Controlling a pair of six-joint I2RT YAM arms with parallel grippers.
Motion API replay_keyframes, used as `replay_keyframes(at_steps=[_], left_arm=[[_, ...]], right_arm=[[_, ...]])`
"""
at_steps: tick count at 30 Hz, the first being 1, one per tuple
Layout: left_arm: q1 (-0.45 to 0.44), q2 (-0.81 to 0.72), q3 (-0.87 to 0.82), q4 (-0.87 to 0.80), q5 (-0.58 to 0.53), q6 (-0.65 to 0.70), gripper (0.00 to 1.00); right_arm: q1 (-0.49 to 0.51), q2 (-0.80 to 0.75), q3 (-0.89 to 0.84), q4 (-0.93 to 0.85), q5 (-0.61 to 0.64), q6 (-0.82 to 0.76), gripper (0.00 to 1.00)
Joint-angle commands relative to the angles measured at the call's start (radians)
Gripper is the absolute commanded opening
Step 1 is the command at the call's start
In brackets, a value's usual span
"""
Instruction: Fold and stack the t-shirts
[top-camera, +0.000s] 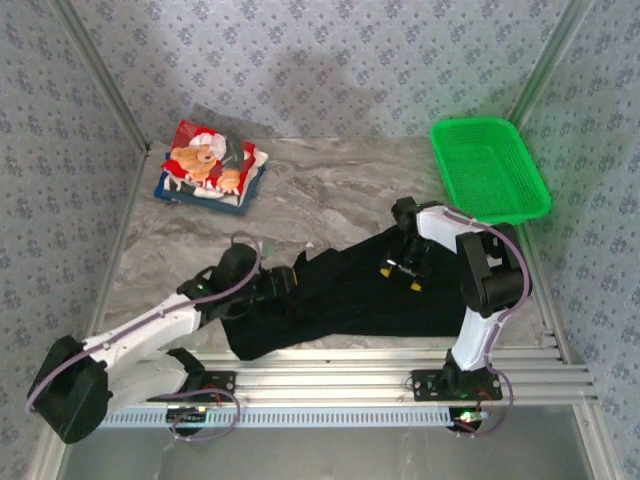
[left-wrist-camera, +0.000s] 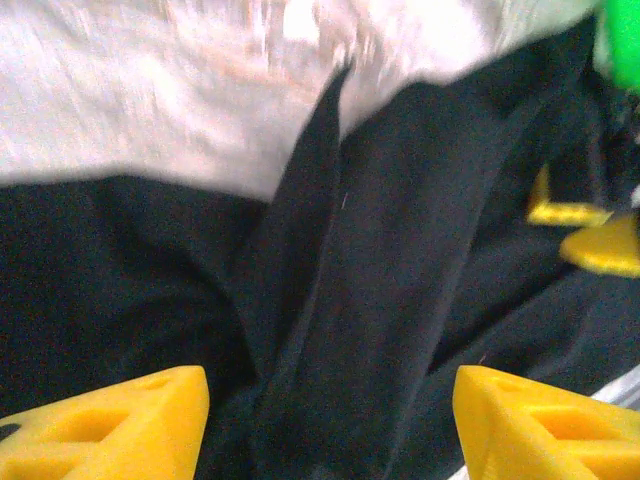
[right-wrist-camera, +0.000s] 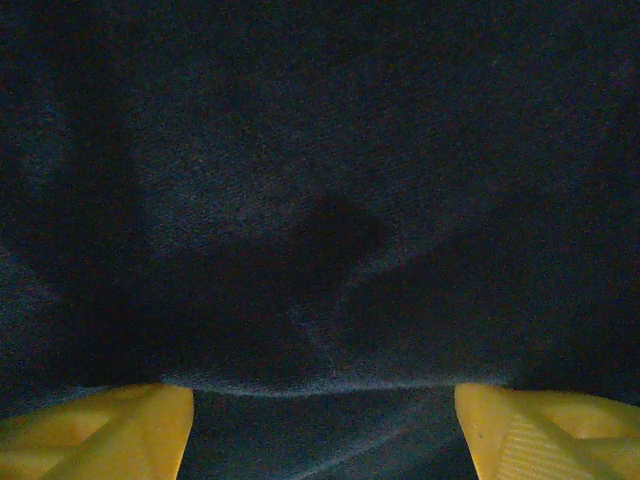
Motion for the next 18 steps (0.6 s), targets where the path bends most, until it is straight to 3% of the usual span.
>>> replay_keyframes(at_steps=[1,4,10,18], left_arm=[[0.086,0.015,0.077,-0.095,0.021,0.056,0.67],[0.158,0.103,0.134,-0.085,0.139,0.115,0.68],[0.159,0.339,0.318,-0.122,0.292,0.271,0.68],[0.135,0.539,0.499,-0.306,0.241,0.415,0.63]], right_arm=[[0.006,0.072,-0.044,0.069,0.045,-0.016,0.74],[0.007,0.073,-0.043,0.071,0.045,-0.016,0.74],[0.008,0.072,-0.041,0.074,0.046,-0.019,0.74],[0.012,0.060,-0.041,0.075,0.042,-0.024,0.76]])
